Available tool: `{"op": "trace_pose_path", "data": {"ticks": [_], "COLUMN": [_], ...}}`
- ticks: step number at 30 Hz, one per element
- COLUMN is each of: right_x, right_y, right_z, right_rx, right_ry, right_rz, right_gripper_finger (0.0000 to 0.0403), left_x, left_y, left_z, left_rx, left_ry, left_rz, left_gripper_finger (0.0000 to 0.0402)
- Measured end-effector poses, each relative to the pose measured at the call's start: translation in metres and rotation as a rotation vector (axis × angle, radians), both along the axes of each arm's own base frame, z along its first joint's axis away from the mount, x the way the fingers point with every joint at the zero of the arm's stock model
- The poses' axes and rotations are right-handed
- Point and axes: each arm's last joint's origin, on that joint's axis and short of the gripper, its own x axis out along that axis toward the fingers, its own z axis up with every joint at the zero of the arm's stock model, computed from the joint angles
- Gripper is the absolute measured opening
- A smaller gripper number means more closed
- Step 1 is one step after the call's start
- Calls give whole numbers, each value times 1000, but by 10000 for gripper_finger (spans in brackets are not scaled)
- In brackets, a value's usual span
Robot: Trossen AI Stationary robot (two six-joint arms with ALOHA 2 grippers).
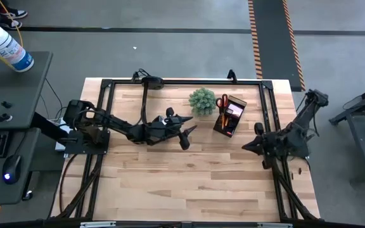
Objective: Pick and place office supplies into organizer
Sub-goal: Return to Home Position
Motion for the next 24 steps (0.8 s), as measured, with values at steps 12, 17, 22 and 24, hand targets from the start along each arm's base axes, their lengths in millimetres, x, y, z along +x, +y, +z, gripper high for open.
{"op": "trace_pose_path", "data": {"ticks": [12,17,22,24], "right_x": [-4,1,3,4], "right_y": [-25,-29,-33,-35], "right_z": [1,-1,0,1], "right_rx": [-18,-10,-12,-15], "right_ry": [-87,-99,-117,-126], "right_rz": [82,80,104,105], "right_gripper_finger": [0,0,0,0], "left_x": [-1,-6,-15,-18], "left_y": [0,0,0,0], "left_z": [-1,-8,-19,-21], "left_rx": [-9,-30,-67,-77], "left_ry": [-7,-18,-30,-39], "left_rz": [3,16,33,42], "left_gripper_finger": [188,188,188,188]}}
